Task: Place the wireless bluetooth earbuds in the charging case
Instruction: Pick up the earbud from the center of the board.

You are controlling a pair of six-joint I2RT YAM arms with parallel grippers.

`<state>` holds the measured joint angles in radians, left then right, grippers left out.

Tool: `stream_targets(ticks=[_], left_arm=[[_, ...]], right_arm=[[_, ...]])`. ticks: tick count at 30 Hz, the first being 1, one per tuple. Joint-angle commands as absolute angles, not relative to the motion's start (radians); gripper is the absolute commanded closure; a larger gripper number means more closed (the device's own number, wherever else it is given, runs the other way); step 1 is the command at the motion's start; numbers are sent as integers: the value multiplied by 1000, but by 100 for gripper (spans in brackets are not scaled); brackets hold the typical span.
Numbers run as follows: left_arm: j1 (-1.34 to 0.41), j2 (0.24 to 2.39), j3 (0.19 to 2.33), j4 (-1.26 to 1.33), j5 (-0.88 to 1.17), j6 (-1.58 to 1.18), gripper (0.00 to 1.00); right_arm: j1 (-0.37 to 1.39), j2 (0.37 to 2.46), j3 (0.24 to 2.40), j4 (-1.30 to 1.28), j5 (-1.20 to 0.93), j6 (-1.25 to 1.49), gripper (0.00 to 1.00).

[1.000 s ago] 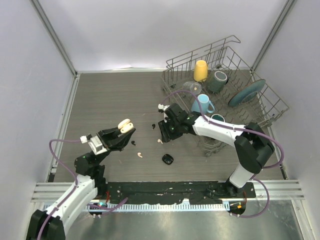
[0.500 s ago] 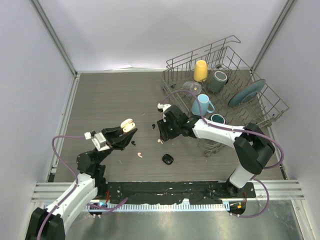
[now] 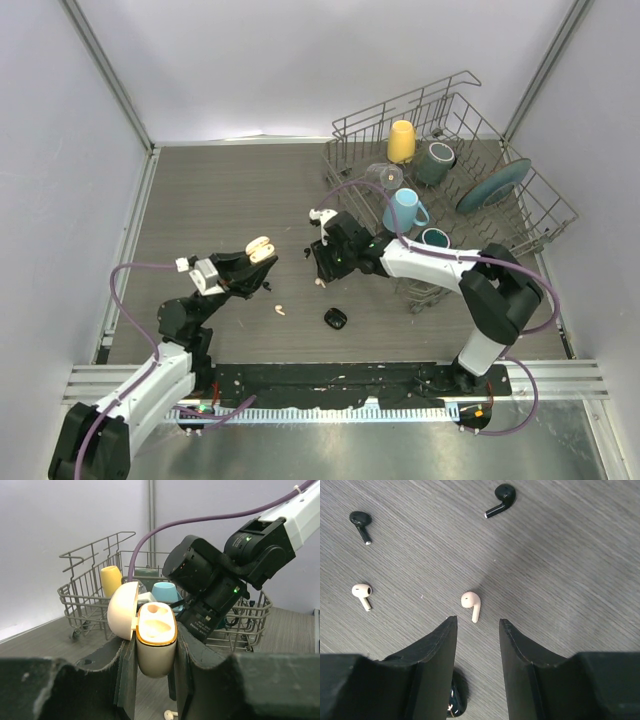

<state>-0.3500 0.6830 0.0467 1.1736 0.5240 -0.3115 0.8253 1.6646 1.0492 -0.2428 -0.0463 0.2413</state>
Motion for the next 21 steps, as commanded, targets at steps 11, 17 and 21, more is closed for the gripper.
stream_targets(ticks=[11,17,21], left_arm=[[-345,624,34,1114,494,-308,100],[-345,638,37,1120,494,-305,100],[-345,652,38,1131,500,-307,100]], right_arm=[[874,1793,1124,-222,-22,173,56],[874,1805,1131,-229,-9,166,52],[874,1819,1143,-233,-9,167,51]])
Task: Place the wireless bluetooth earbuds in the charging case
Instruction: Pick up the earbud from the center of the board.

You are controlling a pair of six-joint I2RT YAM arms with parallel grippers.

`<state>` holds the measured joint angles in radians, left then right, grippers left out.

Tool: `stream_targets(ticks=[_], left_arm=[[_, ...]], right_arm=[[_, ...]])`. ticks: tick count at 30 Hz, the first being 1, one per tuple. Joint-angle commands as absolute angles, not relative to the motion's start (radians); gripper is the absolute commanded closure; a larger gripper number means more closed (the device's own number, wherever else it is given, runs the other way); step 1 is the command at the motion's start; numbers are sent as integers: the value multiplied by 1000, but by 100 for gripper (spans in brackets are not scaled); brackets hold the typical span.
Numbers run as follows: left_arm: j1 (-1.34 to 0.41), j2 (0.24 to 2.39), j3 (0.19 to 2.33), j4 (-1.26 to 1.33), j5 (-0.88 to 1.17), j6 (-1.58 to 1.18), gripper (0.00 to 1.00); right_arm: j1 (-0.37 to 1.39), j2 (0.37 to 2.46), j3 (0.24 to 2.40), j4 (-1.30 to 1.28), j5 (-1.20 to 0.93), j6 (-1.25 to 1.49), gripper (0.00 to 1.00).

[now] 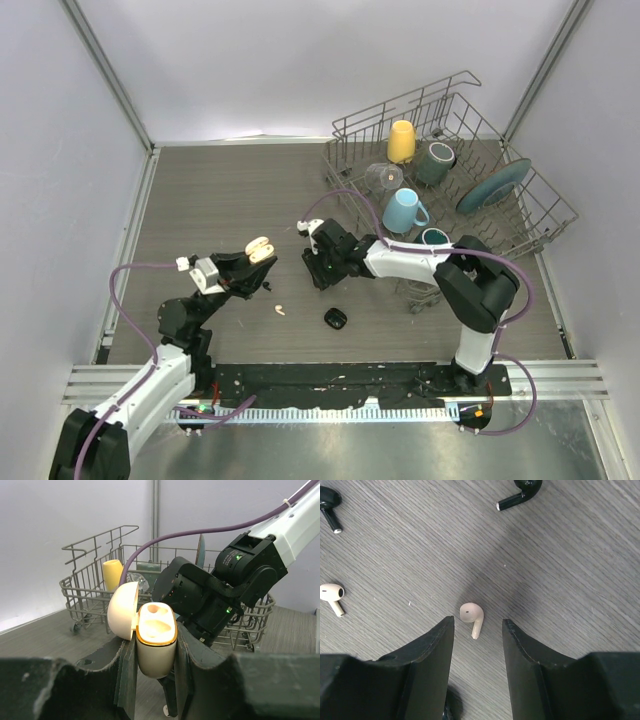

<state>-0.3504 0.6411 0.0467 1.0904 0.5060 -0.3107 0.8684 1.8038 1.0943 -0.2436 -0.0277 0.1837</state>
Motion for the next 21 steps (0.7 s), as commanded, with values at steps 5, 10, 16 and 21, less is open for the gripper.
stream_targets(ticks=[5,10,16,21], left_arm=[[-345,646,38,1128,499,-307,100],[-345,635,37,1115,494,-304,100],[-345,627,35,1109,492,-301,100],[-344,627,34,1106,489,-299,100]], right_arm=[[877,1833,1154,-236,-5,164,52],[879,1848,1164,-247,-5,170,54],[881,1867,1184,-262,37,175,58],[881,1879,1198,-293,49,182,68]])
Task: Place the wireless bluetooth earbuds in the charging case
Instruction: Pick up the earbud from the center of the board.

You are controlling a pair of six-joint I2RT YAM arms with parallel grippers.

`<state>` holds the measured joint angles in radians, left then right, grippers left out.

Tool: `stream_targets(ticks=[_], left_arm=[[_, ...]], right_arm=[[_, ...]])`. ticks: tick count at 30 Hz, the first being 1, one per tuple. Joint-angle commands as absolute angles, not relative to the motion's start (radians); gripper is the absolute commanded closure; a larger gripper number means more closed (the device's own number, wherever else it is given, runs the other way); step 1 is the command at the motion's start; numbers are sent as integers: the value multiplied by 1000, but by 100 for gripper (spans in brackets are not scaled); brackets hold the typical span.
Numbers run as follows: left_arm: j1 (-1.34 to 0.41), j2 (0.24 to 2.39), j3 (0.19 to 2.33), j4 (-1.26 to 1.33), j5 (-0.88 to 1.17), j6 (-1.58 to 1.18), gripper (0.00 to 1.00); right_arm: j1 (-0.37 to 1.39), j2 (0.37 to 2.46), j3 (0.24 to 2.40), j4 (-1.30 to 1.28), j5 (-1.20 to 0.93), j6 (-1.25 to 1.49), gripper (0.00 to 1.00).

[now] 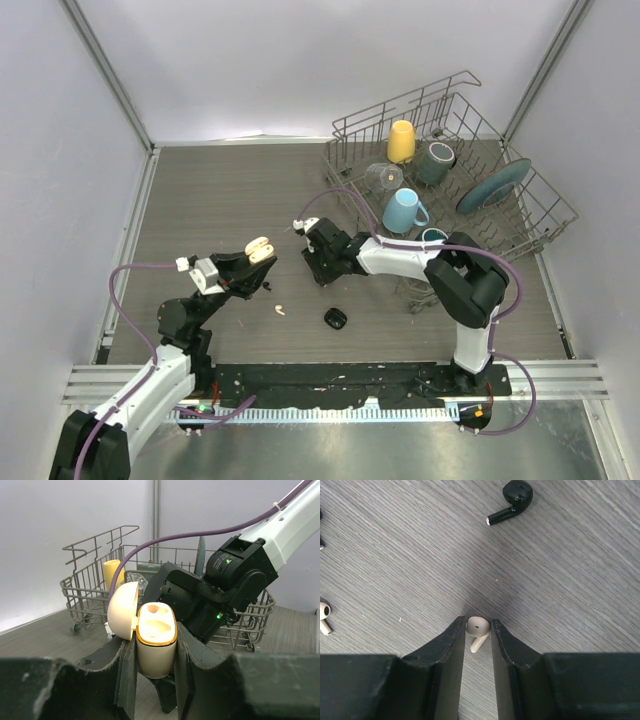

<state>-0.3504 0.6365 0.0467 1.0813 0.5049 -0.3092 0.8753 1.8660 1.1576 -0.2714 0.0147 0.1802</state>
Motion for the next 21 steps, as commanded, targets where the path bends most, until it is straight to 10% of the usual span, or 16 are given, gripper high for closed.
stream_targets(ticks=[1,11,21], left_arm=[[-345,624,32,1106,491,-299,100],[-344,603,32,1075,476,-284,100],[-344,617,32,1086,476,-284,100]], right_arm=[[881,1881,1200,-298,51,184,69],[885,1882,1223,-383,153,368,72],[888,1919,1267,-442,173,425,54]])
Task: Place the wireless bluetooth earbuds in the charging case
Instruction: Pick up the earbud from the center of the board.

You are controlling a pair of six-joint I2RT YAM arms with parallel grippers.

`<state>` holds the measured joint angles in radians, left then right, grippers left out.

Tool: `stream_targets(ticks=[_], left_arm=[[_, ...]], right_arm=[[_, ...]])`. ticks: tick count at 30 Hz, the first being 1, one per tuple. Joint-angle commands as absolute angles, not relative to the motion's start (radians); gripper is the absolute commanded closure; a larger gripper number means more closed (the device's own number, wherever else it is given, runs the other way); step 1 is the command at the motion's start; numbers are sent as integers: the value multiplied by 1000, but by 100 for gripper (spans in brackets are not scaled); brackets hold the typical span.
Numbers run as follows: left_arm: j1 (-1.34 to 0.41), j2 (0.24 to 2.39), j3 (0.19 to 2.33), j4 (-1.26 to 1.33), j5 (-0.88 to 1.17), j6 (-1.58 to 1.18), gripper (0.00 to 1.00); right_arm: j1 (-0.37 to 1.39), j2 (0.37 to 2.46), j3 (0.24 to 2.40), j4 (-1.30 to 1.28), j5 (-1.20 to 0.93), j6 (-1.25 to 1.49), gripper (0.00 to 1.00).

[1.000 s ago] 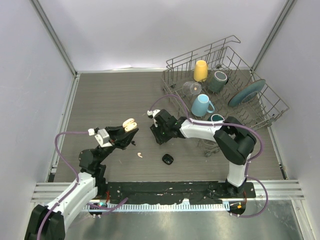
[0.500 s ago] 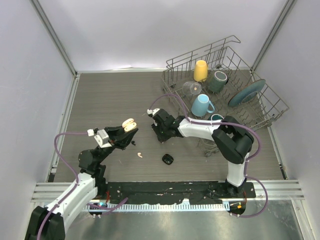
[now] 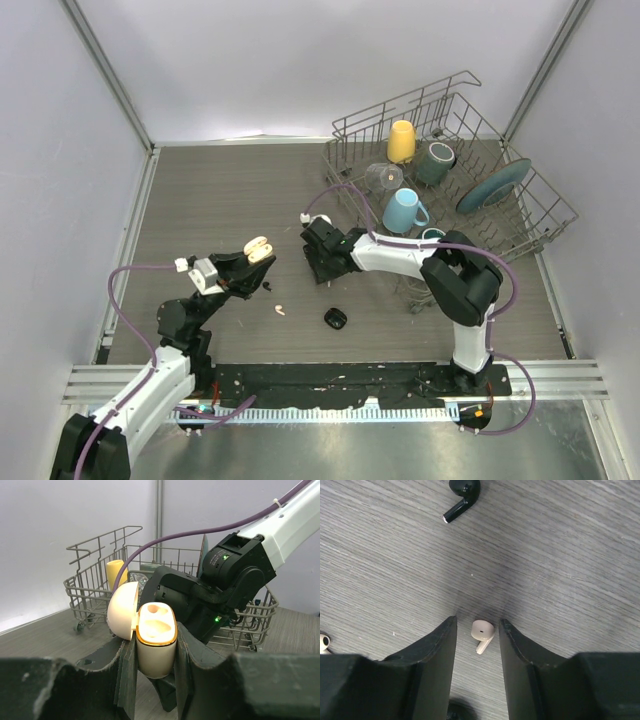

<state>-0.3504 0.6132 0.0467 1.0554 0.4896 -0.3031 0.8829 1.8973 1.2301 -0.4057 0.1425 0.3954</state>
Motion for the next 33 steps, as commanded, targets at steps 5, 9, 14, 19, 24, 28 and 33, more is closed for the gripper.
stream_targets(ticks=[5,9,14,19,24,28,33], left_arm=[[-345,598,32,1077,471,-284,100],[-344,580,32,1062,466,-282,100],[-345,571,31,1057,460,-281,100],[-345,569,31,1057,459,-281,100],[-345,572,31,1057,459,-281,100],[-345,568,31,1057,457,-278,100],[-345,561,31,1049,456,-275,100]], right_arm=[[890,1899,1272,-439,184,393,51],[888,1852,1244,-399,196,362,45],[888,1749,1172,-307,164,360,31],[888,1671,1123,-229,176,359,15],[888,1626,1103,-210,175,333,3],[888,1632,1120,-236,169,328,3],[881,1628,1124,-244,124,347,5]])
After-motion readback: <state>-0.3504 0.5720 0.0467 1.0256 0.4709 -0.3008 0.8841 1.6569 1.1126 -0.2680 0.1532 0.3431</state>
